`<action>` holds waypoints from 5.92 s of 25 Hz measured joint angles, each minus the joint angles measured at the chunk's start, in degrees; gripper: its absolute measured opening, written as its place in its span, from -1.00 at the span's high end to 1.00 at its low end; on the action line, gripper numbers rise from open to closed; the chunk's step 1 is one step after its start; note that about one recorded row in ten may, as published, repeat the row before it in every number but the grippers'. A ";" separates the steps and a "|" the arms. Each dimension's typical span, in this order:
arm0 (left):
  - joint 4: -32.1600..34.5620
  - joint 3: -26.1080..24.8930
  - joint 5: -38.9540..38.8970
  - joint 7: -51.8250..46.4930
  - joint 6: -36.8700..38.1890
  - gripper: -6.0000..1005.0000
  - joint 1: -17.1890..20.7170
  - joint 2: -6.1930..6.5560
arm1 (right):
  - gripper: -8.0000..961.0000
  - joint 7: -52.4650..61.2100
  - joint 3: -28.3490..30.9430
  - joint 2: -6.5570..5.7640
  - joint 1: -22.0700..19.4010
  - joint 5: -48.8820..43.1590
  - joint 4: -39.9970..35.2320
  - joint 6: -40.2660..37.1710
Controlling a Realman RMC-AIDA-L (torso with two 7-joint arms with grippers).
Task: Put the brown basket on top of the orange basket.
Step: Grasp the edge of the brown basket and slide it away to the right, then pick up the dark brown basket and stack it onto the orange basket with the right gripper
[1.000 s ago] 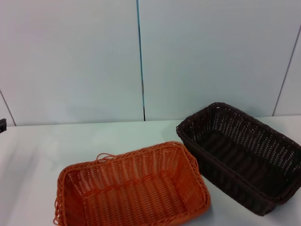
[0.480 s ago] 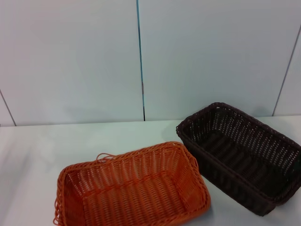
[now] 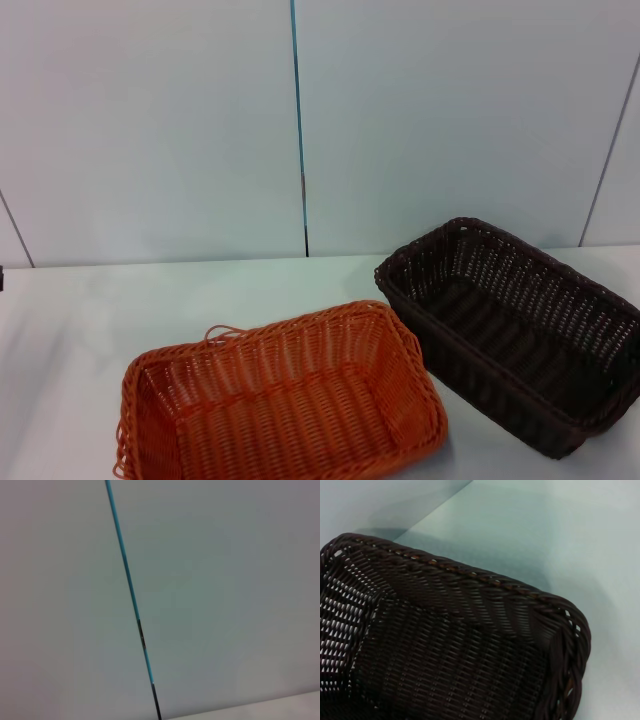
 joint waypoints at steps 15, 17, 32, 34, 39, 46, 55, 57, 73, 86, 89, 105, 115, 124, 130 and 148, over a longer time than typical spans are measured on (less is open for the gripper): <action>-0.43 2.72 3.27 -1.19 0.04 -0.32 -0.64 -0.72 | -0.92 -0.14 -2.38 0.93 1.37 -0.12 -8.52 8.64; -0.65 2.31 3.14 -1.36 -0.41 -0.32 -0.78 -0.65 | -0.92 -0.14 -2.43 1.01 1.48 -0.12 -8.62 9.22; -5.77 3.85 3.11 -1.89 -10.46 -0.33 -2.56 -0.50 | -0.92 -0.23 -2.33 0.89 1.08 -0.29 -8.84 9.87; -5.56 3.70 3.01 -2.55 -9.56 -0.36 -2.58 -0.41 | -0.92 -0.23 -2.34 0.87 1.08 -0.71 -8.84 9.73; -5.61 3.63 3.01 -2.72 -9.64 -0.64 -2.94 -0.35 | -0.92 -0.13 -2.34 0.87 1.43 -2.17 -9.20 9.62; -6.21 3.50 3.09 -3.13 -10.56 -0.76 -3.10 -0.35 | -0.91 -0.17 -2.30 0.98 1.52 -2.31 -9.51 10.52; -7.08 3.95 3.63 -2.54 -12.39 -0.74 -3.28 -0.22 | -0.48 -0.17 -1.99 1.14 1.82 -1.69 -11.27 12.60; -7.55 4.09 3.64 -2.34 -13.30 -0.74 -3.38 -0.18 | -0.32 -0.20 -1.97 1.14 1.82 -1.64 -11.86 12.92; -9.03 4.62 3.78 -1.91 -14.73 -0.64 -3.72 0.24 | 0.57 0.21 -1.98 1.90 1.81 -1.69 -13.69 17.00; -10.16 5.17 3.90 -0.60 -16.07 -0.64 -4.71 0.32 | 0.63 1.00 -0.34 1.93 1.39 -1.75 -13.81 17.41; -10.31 5.20 4.31 -0.58 -16.08 -0.64 -4.90 0.32 | 0.65 1.00 -0.18 1.93 1.22 -1.91 -13.51 17.39; -10.76 5.31 4.40 -0.42 -17.40 -0.63 -5.18 0.32 | 0.66 1.03 3.00 2.57 -1.33 -1.84 -7.80 17.27; -11.06 5.32 4.39 0.38 -17.57 -0.63 -5.97 0.32 | 0.66 1.36 4.56 2.89 -3.25 -1.73 -1.85 16.14; -11.69 5.91 4.39 0.96 -18.94 -0.63 -6.38 0.07 | 0.66 1.88 6.60 2.05 -4.63 -2.06 6.69 10.75; -11.72 5.94 4.39 0.96 -18.98 -0.63 -6.45 -0.03 | 0.66 2.20 7.80 1.13 -4.77 -2.13 10.83 7.52; -12.29 7.11 4.39 0.96 -18.98 -0.63 -6.61 0.96 | 0.66 4.27 8.30 -2.11 -2.04 -2.70 19.69 0.56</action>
